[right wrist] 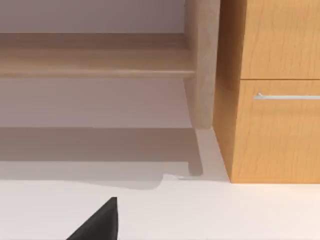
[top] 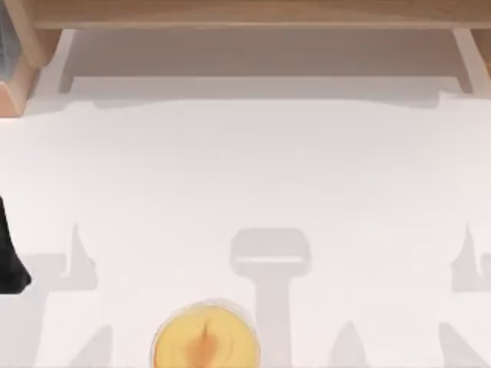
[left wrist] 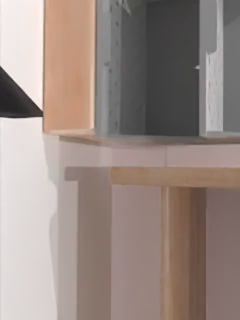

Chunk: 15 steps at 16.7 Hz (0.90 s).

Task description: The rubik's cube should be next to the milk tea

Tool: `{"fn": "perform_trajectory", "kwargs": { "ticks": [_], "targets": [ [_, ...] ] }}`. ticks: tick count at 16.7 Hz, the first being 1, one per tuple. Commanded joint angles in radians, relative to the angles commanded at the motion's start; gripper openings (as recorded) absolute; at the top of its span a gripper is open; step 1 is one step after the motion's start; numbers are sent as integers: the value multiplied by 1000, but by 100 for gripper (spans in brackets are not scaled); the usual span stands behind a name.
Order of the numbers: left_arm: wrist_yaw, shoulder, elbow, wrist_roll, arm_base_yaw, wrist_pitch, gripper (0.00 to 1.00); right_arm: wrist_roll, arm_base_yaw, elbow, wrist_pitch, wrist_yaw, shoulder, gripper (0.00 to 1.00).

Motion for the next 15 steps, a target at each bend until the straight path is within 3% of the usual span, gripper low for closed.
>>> {"fn": "perform_trajectory", "kwargs": {
  "ticks": [4, 7, 15],
  "targets": [
    [-13, 32, 30, 0, -15, 1, 100, 0, 0, 0, 0, 0, 0, 100],
    [-56, 157, 150, 1, -64, 7, 100, 0, 0, 0, 0, 0, 0, 100],
    [-253, 854, 801, 9, -287, 47, 100, 0, 0, 0, 0, 0, 0, 100]
  ]
}}
